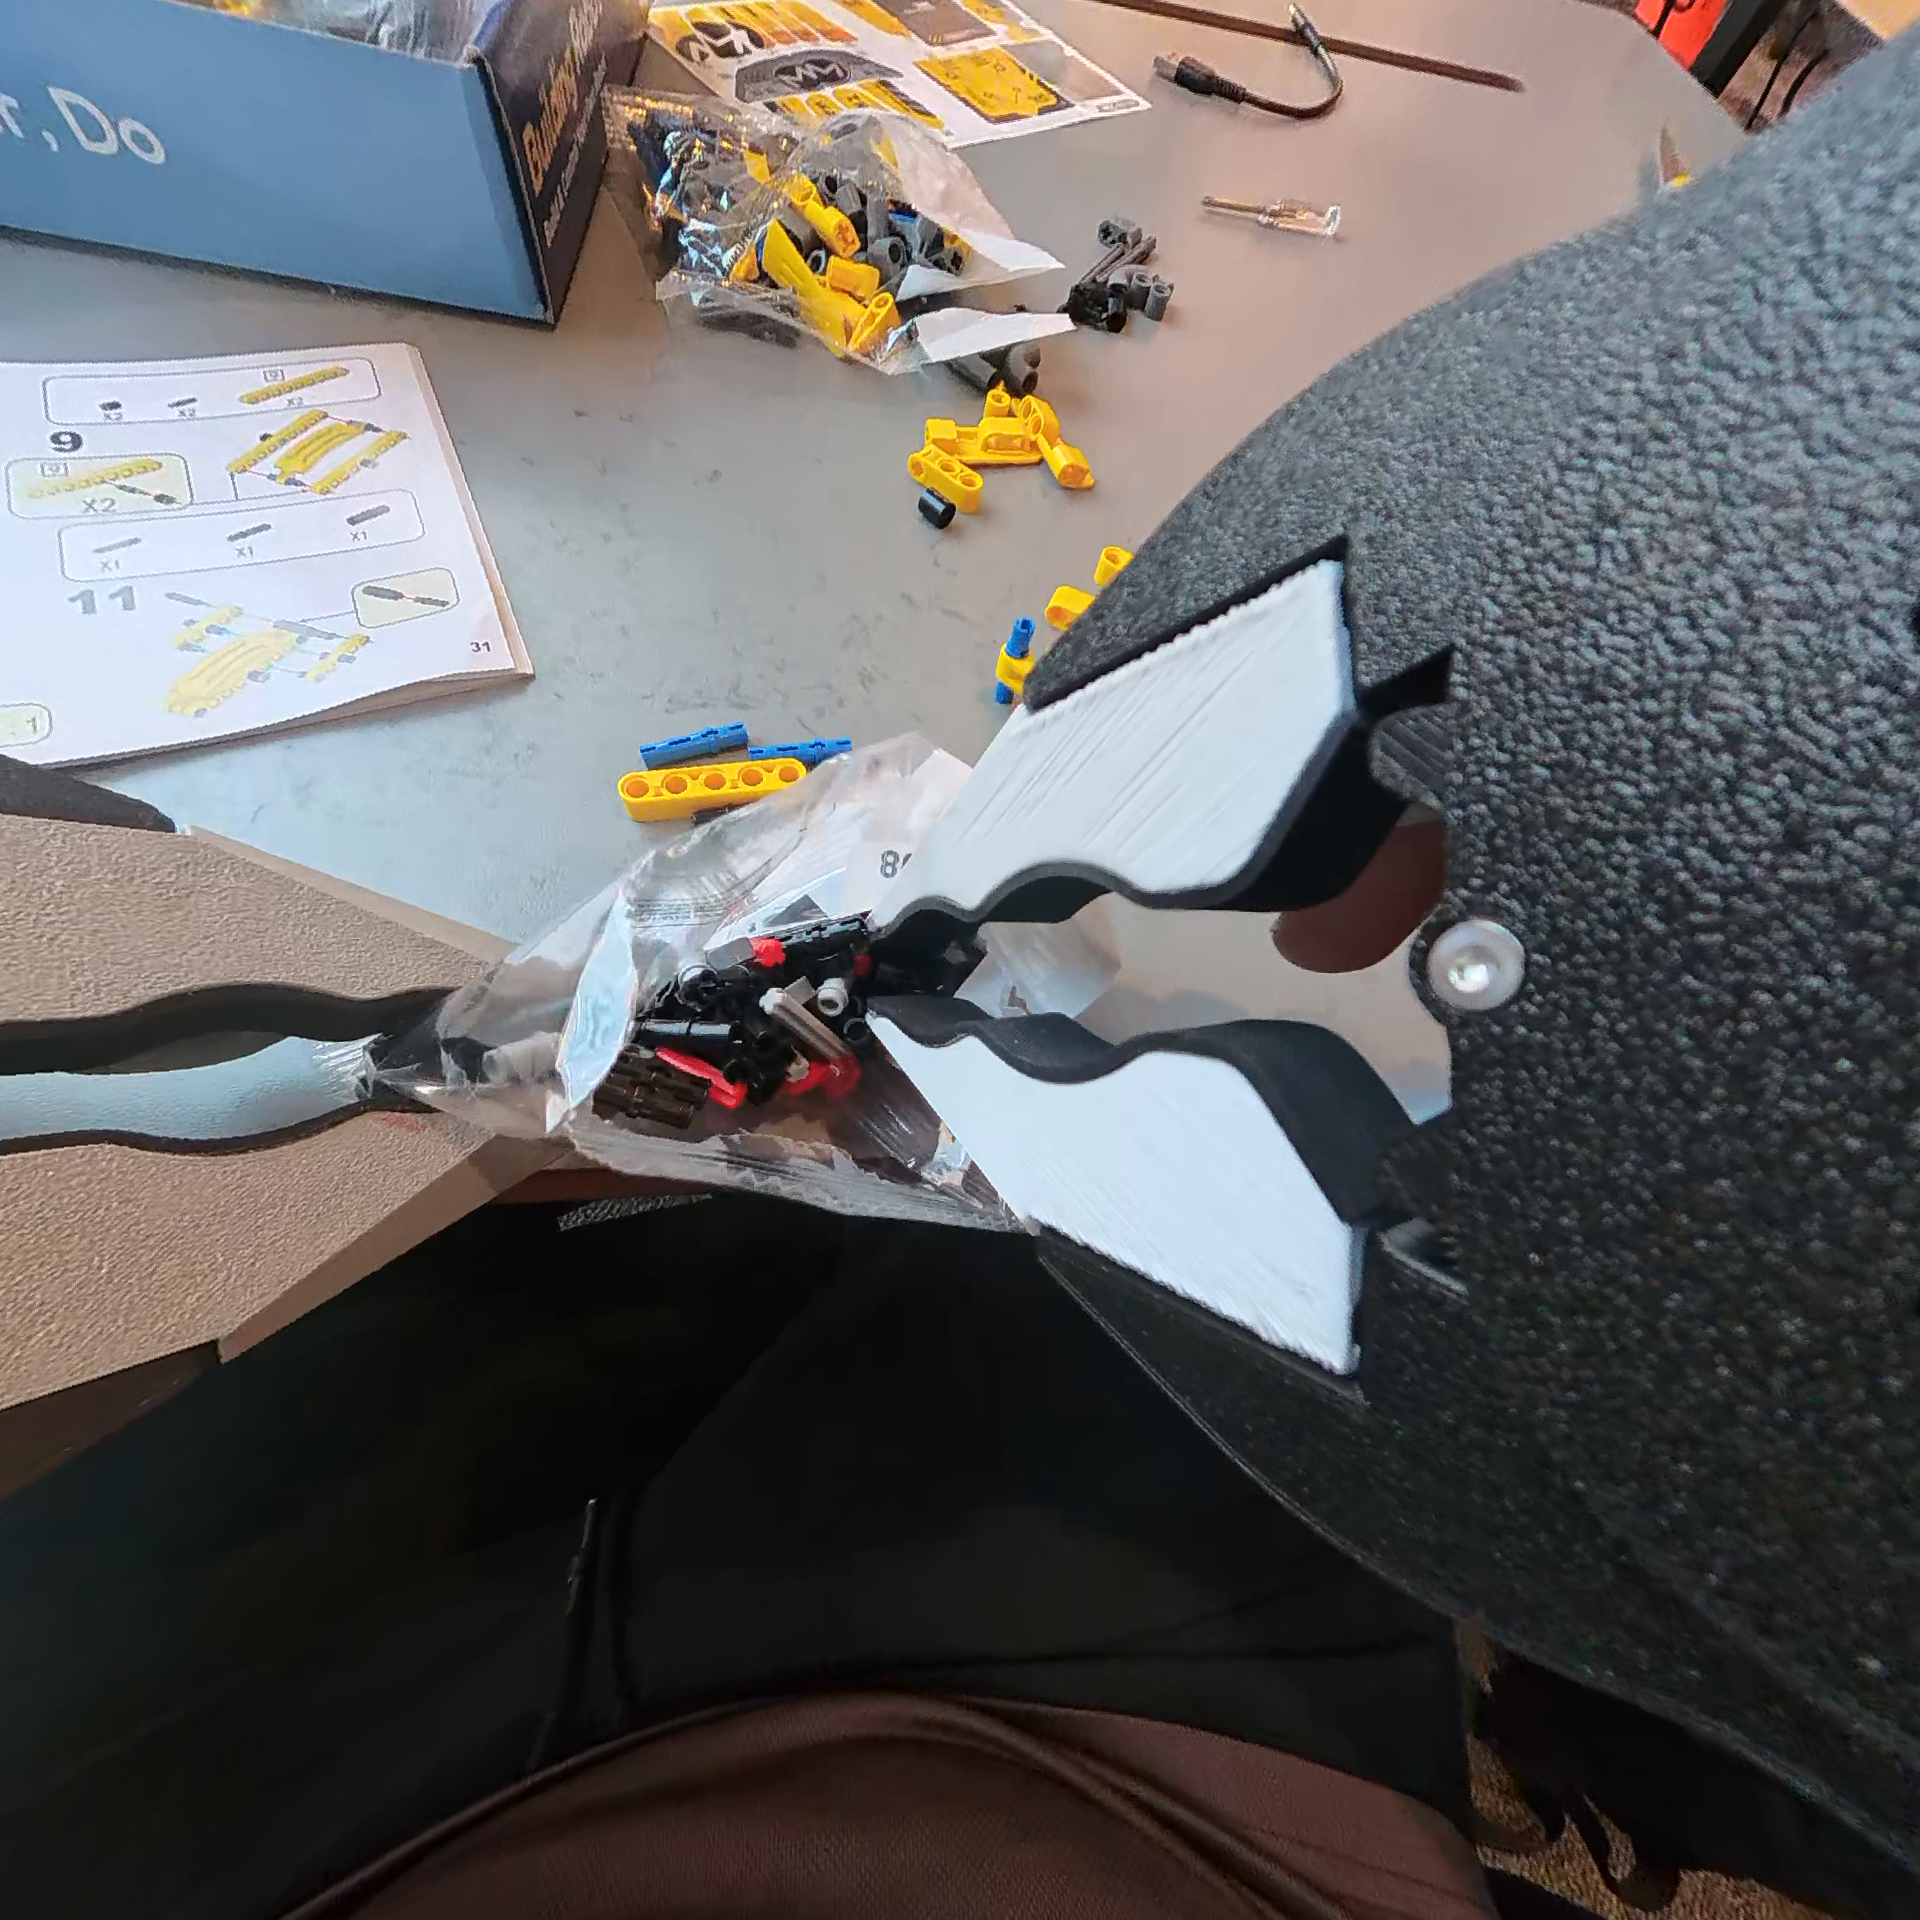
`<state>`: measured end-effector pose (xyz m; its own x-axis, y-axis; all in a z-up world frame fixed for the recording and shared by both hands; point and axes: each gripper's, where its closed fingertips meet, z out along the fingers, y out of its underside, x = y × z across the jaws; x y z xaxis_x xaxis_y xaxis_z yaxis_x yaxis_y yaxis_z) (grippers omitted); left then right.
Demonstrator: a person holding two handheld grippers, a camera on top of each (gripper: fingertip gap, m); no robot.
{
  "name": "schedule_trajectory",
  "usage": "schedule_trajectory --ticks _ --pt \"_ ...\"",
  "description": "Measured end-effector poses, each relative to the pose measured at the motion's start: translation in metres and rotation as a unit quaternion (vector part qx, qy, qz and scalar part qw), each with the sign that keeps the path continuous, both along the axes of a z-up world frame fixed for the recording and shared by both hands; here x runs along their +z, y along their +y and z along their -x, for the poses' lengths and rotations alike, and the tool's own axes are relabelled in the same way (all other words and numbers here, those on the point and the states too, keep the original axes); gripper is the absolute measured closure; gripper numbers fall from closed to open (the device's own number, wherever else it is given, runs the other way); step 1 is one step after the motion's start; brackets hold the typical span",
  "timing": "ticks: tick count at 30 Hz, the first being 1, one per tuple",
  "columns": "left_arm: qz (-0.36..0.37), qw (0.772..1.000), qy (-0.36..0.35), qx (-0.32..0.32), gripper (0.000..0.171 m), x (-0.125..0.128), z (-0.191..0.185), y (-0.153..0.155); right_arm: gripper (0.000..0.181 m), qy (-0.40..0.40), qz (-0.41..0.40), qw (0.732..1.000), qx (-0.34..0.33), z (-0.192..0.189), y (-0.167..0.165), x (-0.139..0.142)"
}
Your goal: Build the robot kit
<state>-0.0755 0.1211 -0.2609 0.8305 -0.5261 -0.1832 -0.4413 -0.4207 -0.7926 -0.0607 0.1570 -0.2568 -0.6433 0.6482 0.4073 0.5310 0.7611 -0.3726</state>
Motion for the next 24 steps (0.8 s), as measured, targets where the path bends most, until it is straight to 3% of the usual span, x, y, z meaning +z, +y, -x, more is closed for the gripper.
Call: schedule_trajectory --ticks 24 --pt "0.003 1.000 -0.002 0.000 0.166 -0.0005 0.0001 -0.0002 0.175 0.007 0.036 0.999 -0.005 -0.0012 -0.0003 -0.0036"
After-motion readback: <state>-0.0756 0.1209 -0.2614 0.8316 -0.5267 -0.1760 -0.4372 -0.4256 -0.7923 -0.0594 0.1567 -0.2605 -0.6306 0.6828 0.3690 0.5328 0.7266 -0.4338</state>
